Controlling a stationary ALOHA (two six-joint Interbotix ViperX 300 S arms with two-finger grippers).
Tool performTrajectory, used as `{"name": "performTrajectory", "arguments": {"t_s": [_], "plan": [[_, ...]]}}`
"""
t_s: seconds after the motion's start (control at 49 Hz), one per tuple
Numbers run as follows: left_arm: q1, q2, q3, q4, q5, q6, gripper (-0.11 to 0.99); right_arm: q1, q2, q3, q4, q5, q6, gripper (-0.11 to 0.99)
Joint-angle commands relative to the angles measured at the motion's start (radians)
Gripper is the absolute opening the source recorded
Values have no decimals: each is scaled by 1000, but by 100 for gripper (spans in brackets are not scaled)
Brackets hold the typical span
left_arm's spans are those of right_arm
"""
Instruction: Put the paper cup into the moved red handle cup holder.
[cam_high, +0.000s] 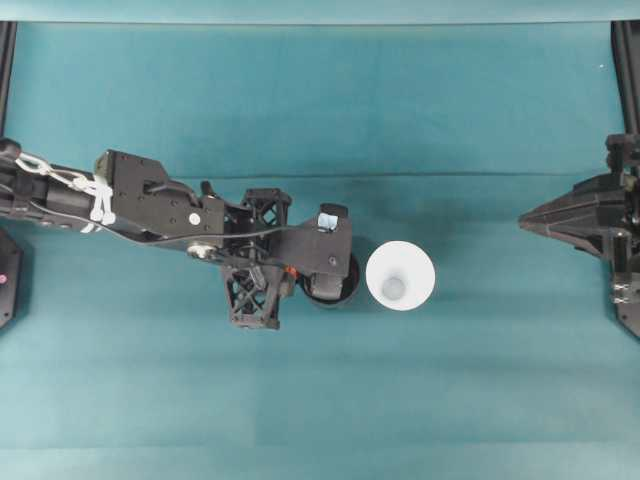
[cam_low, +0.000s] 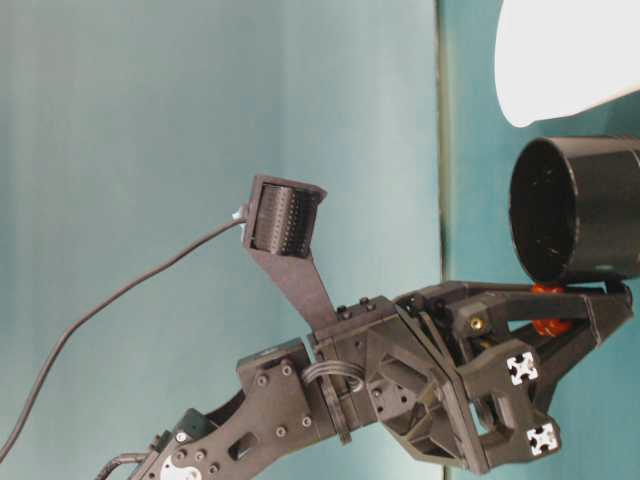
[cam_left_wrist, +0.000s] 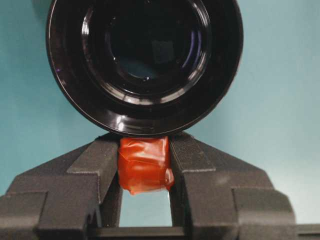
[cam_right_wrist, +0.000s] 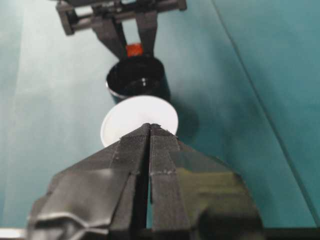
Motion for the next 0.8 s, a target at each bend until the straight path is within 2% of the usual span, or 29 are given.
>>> {"name": "performTrajectory", "arguments": {"t_s": [0.0,0.225,0.266,0.388,0.47,0.511,0.592,0.776], "plan": [[3,-18,-5,2,12,0,26,-2,-3,-6,2,3,11,-10],[3,-20,-11,2,35,2,30,-2,-12,-6,2,5,9,-10],[0,-20,-12,2,31,3,40,-2,-14,-6,2,5,11,-10],[-11,-20,-14,2,3,21,78,-2,-14,-6,2,5,11,-10],[-20,-20,-11,2,-21,44,95,-2,-14,-6,2,5,9,-10],[-23,-20,-11,2,-28,57,97,0,-14,-6,2,5,9,-10],[-25,-23,-9,2,-23,66,92,-2,-14,-8,0,5,9,-10],[-23,-71,9,2,25,66,94,-2,-14,-6,2,5,12,-10]]}}
